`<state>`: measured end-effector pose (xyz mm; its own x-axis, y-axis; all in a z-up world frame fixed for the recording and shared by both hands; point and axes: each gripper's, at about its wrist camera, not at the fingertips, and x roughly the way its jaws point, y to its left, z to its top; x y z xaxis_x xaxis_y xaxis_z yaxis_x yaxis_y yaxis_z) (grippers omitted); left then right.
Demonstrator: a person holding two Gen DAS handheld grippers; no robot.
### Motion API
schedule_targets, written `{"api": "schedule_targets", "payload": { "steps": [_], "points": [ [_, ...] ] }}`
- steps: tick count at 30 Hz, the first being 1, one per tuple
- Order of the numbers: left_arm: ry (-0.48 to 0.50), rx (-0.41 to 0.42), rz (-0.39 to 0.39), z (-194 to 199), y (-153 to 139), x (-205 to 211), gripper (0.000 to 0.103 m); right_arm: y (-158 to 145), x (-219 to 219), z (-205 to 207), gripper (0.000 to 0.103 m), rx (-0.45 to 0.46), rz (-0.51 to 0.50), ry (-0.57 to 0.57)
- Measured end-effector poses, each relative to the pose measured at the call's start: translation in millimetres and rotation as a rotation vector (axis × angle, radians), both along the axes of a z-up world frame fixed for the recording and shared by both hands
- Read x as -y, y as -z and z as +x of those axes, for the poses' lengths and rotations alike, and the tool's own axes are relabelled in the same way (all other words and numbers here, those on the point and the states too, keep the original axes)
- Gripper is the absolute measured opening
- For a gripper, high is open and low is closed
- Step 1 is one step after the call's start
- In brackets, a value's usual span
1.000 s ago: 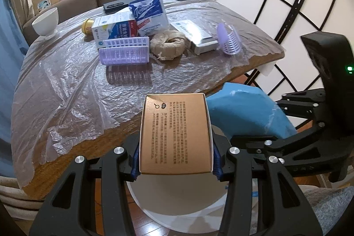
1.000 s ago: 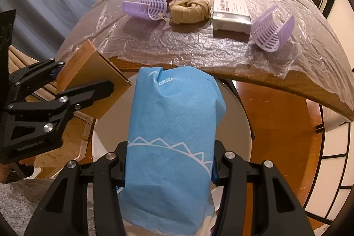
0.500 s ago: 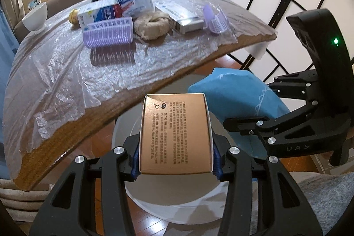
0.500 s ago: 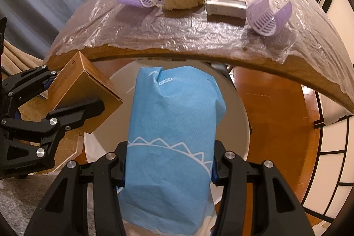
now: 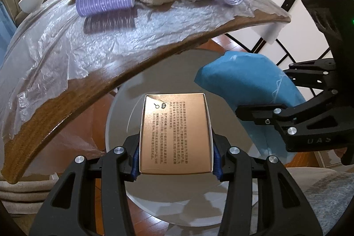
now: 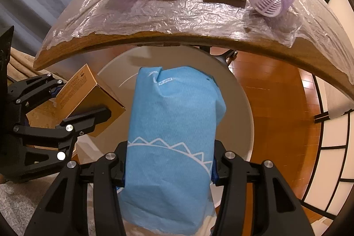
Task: Collect trash
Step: 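Carry the tan box with the left tool while the right tool carries the blue bag over the white bin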
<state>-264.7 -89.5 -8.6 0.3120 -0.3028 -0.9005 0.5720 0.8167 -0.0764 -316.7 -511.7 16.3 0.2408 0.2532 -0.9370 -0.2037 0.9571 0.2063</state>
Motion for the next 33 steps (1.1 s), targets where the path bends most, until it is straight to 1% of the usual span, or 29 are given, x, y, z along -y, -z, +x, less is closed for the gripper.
{"api": "schedule_targets", "payload": {
  "steps": [11, 20, 24, 25, 33],
  "points": [
    [-0.021, -0.030, 0.025, 2.1, 21.4, -3.3, 0.049, 9.8, 2.4, -1.0, 0.050, -0.016, -0.010, 0.003],
    [-0.016, -0.040, 0.054, 9.6, 32.4, 6.0, 0.049, 14.1, 7.0, 0.3, 0.050, -0.028, -0.019, 0.003],
    [-0.014, -0.048, 0.068, 12.0, 39.1, 9.8, 0.049, 12.9, 1.4, 2.4, 0.050, -0.031, -0.029, 0.001],
    [-0.014, -0.048, 0.071, 12.5, 46.2, 10.7, 0.049, 13.5, 0.8, 3.1, 0.050, -0.031, -0.035, 0.000],
    [-0.016, -0.061, 0.086, 12.9, 58.6, 19.8, 0.049, 16.5, -6.3, 4.4, 0.050, -0.031, -0.061, -0.013]
  ]
}}
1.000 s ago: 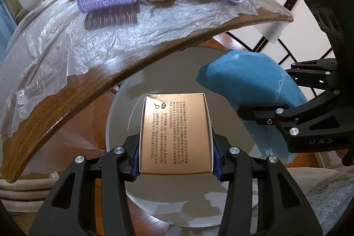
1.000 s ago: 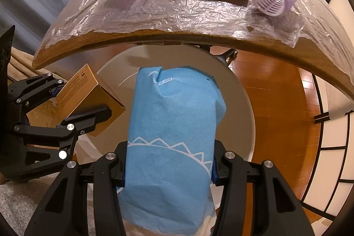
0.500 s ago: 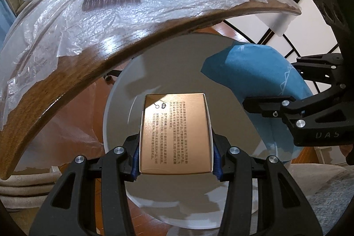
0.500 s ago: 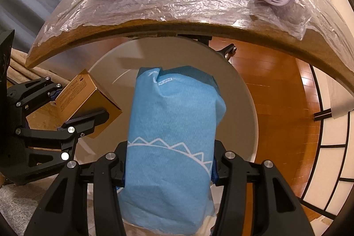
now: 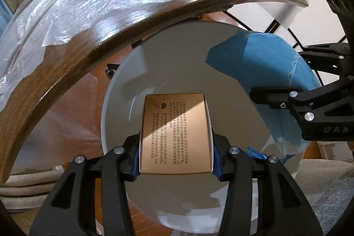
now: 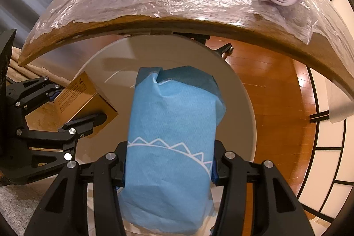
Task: Collect trash
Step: 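Carry the tan box with the left tool while the right tool carries the blue bag over the white bin, then open the left tool dropping the box while the right tool drops the blue bag into the bin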
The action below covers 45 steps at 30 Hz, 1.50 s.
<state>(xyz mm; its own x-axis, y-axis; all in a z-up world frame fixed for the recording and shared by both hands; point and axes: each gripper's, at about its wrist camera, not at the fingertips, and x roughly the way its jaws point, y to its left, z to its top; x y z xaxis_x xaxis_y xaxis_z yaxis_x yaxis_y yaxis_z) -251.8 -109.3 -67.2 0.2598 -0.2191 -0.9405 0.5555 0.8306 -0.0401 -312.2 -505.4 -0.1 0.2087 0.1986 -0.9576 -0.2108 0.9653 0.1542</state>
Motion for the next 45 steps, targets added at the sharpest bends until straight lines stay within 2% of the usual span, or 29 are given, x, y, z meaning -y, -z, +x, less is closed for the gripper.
{"api": "schedule_targets", "payload": {
  "steps": [27, 40, 41, 42, 43, 44, 45],
  "points": [
    [0.035, -0.008, 0.036, -3.1, 20.7, 19.9, 0.049, 17.0, -5.6, 6.3, 0.050, -0.022, -0.039, 0.002],
    [0.055, -0.021, 0.031, 7.7, 28.8, 28.0, 0.049, 13.8, -10.3, 7.7, 0.050, -0.029, -0.068, 0.027],
    [0.055, -0.022, 0.022, 9.0, 29.0, 28.8, 0.050, 12.0, -11.5, 7.4, 0.054, -0.027, -0.073, 0.035],
    [0.057, -0.023, 0.013, 9.7, 28.8, 29.2, 0.054, 12.3, -7.3, 6.8, 0.063, -0.025, -0.076, 0.041],
    [0.054, -0.022, 0.007, 10.9, 28.6, 29.8, 0.066, 10.9, -6.3, 6.5, 0.067, -0.019, -0.076, 0.049],
    [0.047, -0.012, 0.006, 11.1, 27.3, 29.0, 0.074, 8.7, -5.5, 6.4, 0.073, -0.012, -0.074, 0.052],
    [0.043, 0.000, -0.003, 11.1, 25.1, 27.6, 0.076, 5.4, -5.4, 5.7, 0.075, -0.004, -0.077, 0.055]
  ]
}}
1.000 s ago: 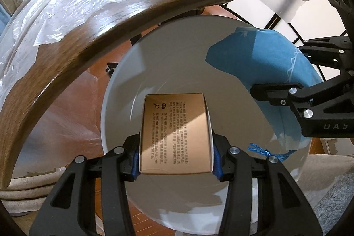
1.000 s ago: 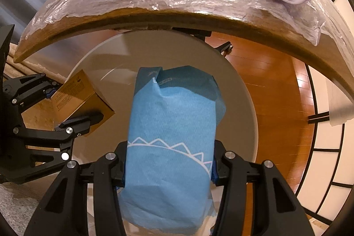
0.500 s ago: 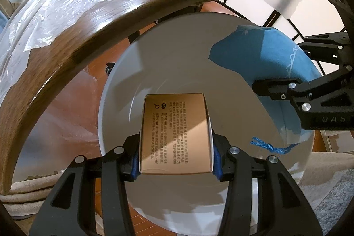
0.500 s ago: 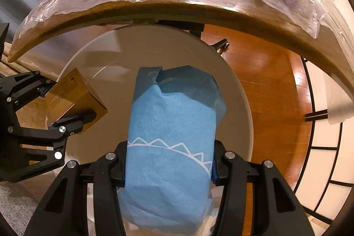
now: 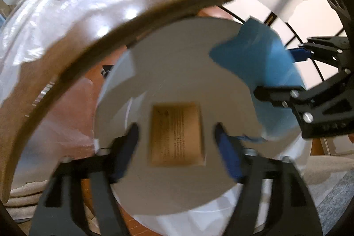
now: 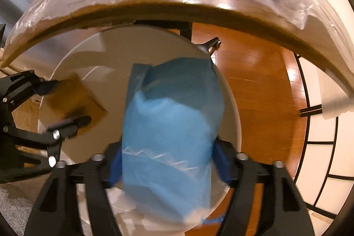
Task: Collect trash
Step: 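Open the left tool dropping the box while the right tool drops the blue bag into the bin, then move both tools back to the table toward the purple roller combs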
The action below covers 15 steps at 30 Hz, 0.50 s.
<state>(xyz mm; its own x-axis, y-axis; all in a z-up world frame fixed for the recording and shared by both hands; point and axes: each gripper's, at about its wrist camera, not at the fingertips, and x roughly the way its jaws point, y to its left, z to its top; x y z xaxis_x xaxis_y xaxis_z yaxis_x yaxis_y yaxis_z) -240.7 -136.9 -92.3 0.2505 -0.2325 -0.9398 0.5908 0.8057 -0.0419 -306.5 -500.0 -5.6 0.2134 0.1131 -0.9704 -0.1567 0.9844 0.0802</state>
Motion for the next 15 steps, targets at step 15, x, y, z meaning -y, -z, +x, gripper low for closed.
{"api": "schedule_targets", "payload": {
  "steps": [15],
  "points": [
    [-0.060, 0.250, -0.248, -13.8, -111.6, -49.0, 0.101, -110.4, -5.3, -3.8, 0.095, 0.326, -0.032, -0.036]
  ]
}}
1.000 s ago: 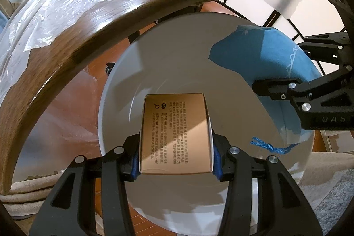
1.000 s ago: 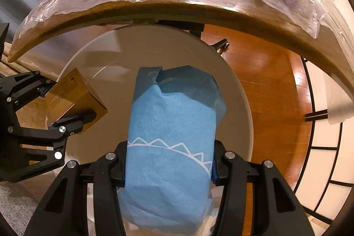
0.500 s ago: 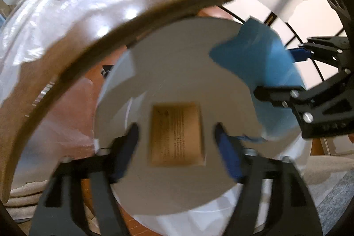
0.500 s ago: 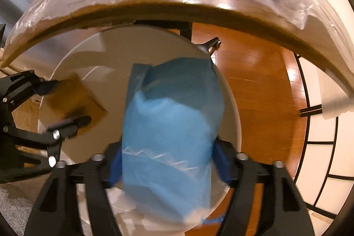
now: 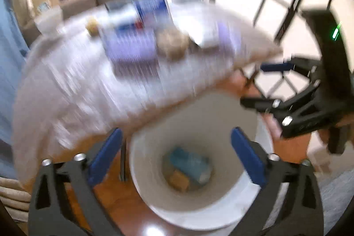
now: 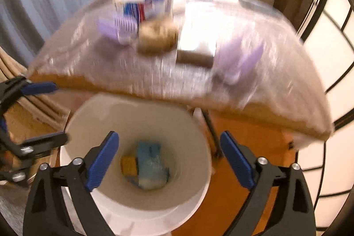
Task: Collect trash
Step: 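Move both tools back to the table toward the purple roller combs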
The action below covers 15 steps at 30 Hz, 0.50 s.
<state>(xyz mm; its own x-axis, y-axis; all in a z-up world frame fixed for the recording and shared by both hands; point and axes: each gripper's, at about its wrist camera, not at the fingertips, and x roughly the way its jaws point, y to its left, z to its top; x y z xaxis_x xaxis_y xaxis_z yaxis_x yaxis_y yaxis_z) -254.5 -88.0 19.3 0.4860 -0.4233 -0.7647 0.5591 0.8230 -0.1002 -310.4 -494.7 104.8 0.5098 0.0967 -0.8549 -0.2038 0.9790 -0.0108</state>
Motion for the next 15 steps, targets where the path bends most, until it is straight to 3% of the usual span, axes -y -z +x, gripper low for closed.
{"api": "schedule_targets", "payload": {
  "steps": [5, 10, 15],
  "points": [
    [-0.106, 0.082, -0.019, 33.9, -26.4, -16.5, 0.101, -21.4, -1.9, 24.9, 0.097, 0.060, 0.018, 0.010],
    [-0.170, 0.104, 0.003, 57.8, -29.2, -24.2, 0.101, -17.1, 2.3, 49.6, 0.097, 0.026, 0.150, 0.004],
    [-0.184, 0.081, 0.014, 72.7, -26.5, -24.2, 0.101, -8.3, 20.4, 51.1, 0.094, 0.046, 0.106, 0.138]
  ]
}}
